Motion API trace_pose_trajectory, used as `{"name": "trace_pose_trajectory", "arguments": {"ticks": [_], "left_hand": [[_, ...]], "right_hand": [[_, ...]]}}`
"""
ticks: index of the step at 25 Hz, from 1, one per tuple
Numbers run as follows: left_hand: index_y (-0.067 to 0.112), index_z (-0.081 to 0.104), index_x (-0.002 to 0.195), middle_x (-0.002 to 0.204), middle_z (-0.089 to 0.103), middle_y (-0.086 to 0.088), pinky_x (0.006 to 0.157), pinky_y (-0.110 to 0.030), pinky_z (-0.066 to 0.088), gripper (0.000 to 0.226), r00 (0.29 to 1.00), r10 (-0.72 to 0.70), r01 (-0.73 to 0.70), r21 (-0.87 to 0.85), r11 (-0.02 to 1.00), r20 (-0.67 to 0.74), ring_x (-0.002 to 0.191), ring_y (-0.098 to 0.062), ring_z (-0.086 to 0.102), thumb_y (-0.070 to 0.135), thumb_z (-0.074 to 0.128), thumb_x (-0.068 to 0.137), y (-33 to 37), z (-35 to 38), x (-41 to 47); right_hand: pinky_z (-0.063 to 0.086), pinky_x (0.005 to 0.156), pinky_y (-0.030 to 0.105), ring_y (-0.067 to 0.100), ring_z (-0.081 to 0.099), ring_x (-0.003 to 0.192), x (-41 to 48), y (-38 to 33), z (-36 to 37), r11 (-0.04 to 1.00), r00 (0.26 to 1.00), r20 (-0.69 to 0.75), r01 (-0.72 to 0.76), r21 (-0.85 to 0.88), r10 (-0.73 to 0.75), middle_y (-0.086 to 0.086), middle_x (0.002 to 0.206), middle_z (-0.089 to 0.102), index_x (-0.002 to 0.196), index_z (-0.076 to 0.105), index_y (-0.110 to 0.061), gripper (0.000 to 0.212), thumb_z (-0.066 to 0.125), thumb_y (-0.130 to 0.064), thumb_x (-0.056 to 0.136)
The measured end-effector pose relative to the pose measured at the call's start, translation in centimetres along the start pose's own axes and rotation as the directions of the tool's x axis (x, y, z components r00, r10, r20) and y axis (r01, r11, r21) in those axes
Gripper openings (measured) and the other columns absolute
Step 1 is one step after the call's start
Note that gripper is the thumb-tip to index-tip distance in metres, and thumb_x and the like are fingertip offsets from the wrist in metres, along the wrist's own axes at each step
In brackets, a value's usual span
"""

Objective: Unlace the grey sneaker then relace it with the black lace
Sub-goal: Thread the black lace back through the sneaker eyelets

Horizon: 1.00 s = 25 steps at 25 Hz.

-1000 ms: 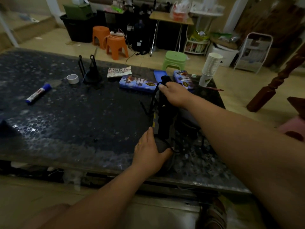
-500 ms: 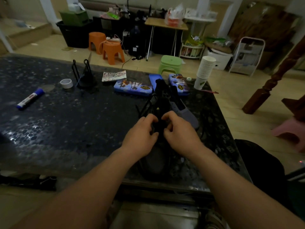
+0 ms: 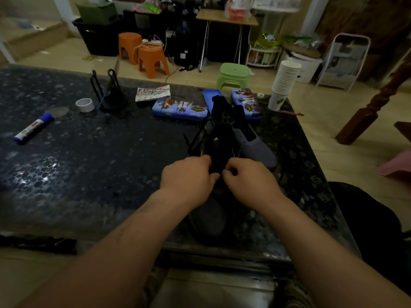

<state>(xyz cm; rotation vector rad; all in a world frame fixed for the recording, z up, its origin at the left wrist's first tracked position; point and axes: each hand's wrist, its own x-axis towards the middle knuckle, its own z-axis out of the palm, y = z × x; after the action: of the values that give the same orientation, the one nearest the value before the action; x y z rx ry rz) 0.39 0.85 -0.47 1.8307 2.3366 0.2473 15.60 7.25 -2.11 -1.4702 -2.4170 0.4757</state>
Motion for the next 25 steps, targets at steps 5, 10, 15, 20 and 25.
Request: {"name": "trace_pose_trajectory", "arguments": {"ticks": [5,10,15,20,25], "left_hand": [[0.027,0.052,0.093,0.098,0.056,0.002,0.074,-0.038,0.045,0.025,0.979,0.001,0.002,-0.011,1.0,0.203,0.088,-0.023,0.056,0.048,0.049,0.104,-0.1,0.0,1.8],[0.027,0.055,0.081,0.097,0.047,0.0,0.077,-0.04,0.049,0.026,0.975,0.189,-0.164,-0.193,0.967,0.115,0.09,-0.021,0.05,0.043,0.061,0.1,-2.4,0.7,2.3],[0.025,0.068,0.09,0.11,0.044,0.001,0.085,-0.047,0.046,0.018,0.888,0.444,-0.454,-0.07,0.888,-0.124,0.101,-0.024,0.042,0.043,0.068,0.095,-4.0,1.0,2.4],[0.017,0.073,0.092,0.151,0.039,-0.014,0.11,-0.045,0.041,0.017,0.893,0.418,-0.442,-0.142,0.886,-0.169,0.135,-0.035,0.04,0.033,0.071,0.096,-4.2,1.3,3.0],[0.026,0.069,0.088,0.167,0.022,-0.004,0.107,-0.04,0.047,0.013,0.901,0.432,-0.429,-0.239,0.871,-0.043,0.137,-0.025,0.048,0.035,0.068,0.099,-4.1,0.5,3.5]], "right_hand": [[0.045,0.061,0.029,0.009,0.061,0.078,0.4,0.2,-0.2,0.999,0.996,0.087,-0.02,0.034,0.017,-0.015,0.085,0.063,0.087,0.065,-0.032,0.009,0.067,-0.041,0.09],[0.044,0.073,0.032,0.013,0.051,0.089,0.1,1.0,0.2,0.989,0.996,-0.013,0.089,0.116,-0.088,-0.007,0.092,0.048,0.088,0.068,-0.033,0.008,0.072,-0.04,0.089],[0.041,0.088,0.043,0.022,0.044,0.108,0.0,1.5,-0.5,0.947,0.942,-0.114,0.306,-0.098,-0.316,-0.005,0.108,0.047,0.093,0.073,-0.031,0.015,0.075,-0.045,0.087],[0.029,0.12,0.055,0.029,0.021,0.153,0.6,2.1,-1.1,0.958,0.958,-0.05,0.286,0.037,-0.284,0.007,0.159,0.037,0.096,0.072,-0.03,0.009,0.076,-0.036,0.09],[0.045,0.107,0.053,0.029,0.043,0.14,1.2,2.5,-1.8,0.955,0.961,-0.008,0.275,0.112,-0.276,-0.001,0.155,0.036,0.091,0.065,-0.036,0.009,0.074,-0.035,0.092]]}}
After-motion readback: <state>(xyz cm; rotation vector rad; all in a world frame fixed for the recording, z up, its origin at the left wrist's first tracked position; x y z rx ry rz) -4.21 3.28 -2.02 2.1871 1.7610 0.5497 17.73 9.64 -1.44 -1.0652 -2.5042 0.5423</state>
